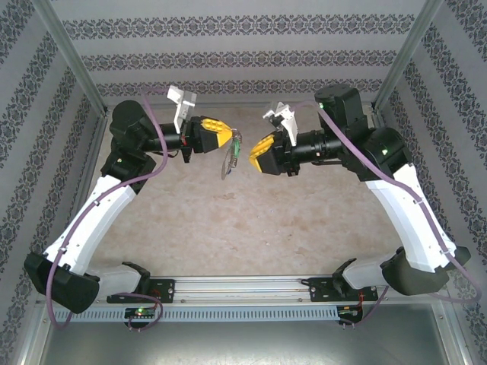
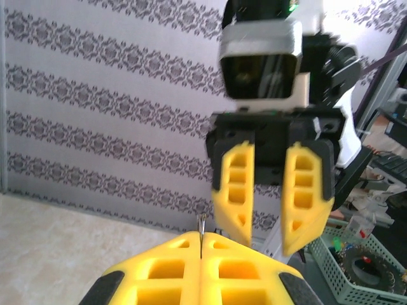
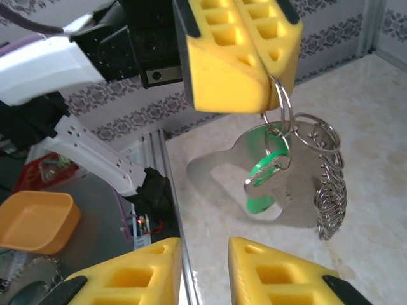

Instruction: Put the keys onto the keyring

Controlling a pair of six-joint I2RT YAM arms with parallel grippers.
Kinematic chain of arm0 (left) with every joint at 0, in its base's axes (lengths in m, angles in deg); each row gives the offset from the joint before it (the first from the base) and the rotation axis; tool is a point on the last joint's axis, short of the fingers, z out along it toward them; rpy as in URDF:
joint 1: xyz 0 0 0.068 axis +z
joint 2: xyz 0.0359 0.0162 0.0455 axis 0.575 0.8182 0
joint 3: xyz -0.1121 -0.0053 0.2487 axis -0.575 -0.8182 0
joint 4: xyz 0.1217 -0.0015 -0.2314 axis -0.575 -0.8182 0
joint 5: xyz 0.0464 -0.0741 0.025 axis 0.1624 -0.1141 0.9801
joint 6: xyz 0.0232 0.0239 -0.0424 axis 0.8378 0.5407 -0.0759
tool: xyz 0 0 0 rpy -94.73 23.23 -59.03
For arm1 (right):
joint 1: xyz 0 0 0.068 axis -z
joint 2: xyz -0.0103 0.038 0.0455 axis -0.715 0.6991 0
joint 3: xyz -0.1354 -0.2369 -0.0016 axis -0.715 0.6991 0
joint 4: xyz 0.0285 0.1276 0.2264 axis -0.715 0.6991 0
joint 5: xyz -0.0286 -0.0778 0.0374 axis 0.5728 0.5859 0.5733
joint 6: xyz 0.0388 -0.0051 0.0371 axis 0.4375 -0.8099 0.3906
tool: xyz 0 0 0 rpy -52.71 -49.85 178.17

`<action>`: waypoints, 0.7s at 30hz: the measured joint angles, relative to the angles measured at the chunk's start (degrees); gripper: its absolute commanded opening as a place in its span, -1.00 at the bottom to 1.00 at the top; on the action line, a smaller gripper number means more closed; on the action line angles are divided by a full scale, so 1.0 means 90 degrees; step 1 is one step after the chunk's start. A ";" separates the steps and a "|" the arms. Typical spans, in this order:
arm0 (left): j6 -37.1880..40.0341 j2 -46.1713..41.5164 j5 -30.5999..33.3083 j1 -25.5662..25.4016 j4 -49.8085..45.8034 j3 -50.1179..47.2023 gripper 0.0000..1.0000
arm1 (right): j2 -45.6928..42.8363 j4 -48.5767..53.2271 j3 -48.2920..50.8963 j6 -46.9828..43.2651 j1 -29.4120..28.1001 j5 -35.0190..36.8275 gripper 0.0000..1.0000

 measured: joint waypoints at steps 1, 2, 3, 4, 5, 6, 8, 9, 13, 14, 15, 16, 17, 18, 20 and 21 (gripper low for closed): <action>-0.0192 0.0000 -0.0022 0.0005 0.0248 -0.0015 -1.00 | 0.0000 -0.0206 0.0131 0.0134 0.0000 -0.0092 -0.39; -0.0374 0.0000 -0.0036 0.0015 0.0483 -0.0032 -1.00 | 0.0000 -0.0410 0.0250 0.0270 0.0000 -0.0172 -0.32; -0.0529 0.0000 -0.0061 0.0019 0.0687 -0.0044 -1.00 | 0.0002 -0.0568 0.0342 0.0362 0.0000 -0.0221 -0.24; -0.0695 0.0002 -0.0095 0.0032 0.0908 -0.0053 -1.00 | 0.0007 -0.0729 0.0418 0.0449 0.0000 -0.0274 -0.16; -0.0840 0.0002 -0.0112 0.0041 0.1103 -0.0063 -1.00 | 0.0015 -0.0852 0.0452 0.0546 0.0000 -0.0323 -0.12; -0.0974 0.0002 -0.0119 0.0044 0.1282 -0.0080 -1.00 | 0.0019 -0.0969 0.0461 0.0605 0.0000 -0.0357 -0.10; -0.1205 0.0007 -0.0143 0.0044 0.1579 -0.0097 -1.00 | 0.0019 -0.1253 0.0476 0.0736 0.0000 -0.0432 -0.10; -0.1290 0.0010 -0.0146 0.0044 0.1685 -0.0104 -1.00 | 0.0017 -0.1377 0.0481 0.0780 0.0000 -0.0461 -0.10; -0.1571 0.0032 -0.0163 0.0044 0.2021 -0.0126 -1.00 | 0.0000 -0.1902 0.0597 0.1049 0.0044 -0.0600 -0.20; -0.1617 0.0036 -0.0163 0.0046 0.2089 -0.0131 -1.00 | 0.0000 -0.1989 0.0617 0.1105 0.0053 -0.0622 -0.24; -0.1651 0.0041 -0.0165 0.0049 0.2123 -0.0131 -1.00 | 0.0000 -0.2052 0.0634 0.1146 0.0083 -0.0639 -0.27; -0.1683 0.0051 -0.0170 0.0049 0.2164 -0.0131 -1.00 | 0.0000 -0.2115 0.0641 0.1202 0.0085 -0.0653 -0.29; -0.1727 0.0061 -0.0170 0.0049 0.2205 -0.0134 -1.00 | 0.0000 -0.2188 0.0641 0.1236 0.0121 -0.0668 -0.32; -0.1756 0.0066 -0.0172 0.0051 0.2244 -0.0134 -1.00 | -0.0002 -0.2266 0.0641 0.1277 0.0131 -0.0678 -0.35; -0.1812 0.0080 -0.0189 0.0063 0.2297 -0.0134 -1.00 | -0.0041 -0.2453 0.0665 0.1377 0.0199 -0.0707 -0.41; -0.1836 0.0087 -0.0189 0.0073 0.2324 -0.0134 -1.00 | -0.0068 -0.2550 0.0695 0.1428 0.0238 -0.0716 -0.43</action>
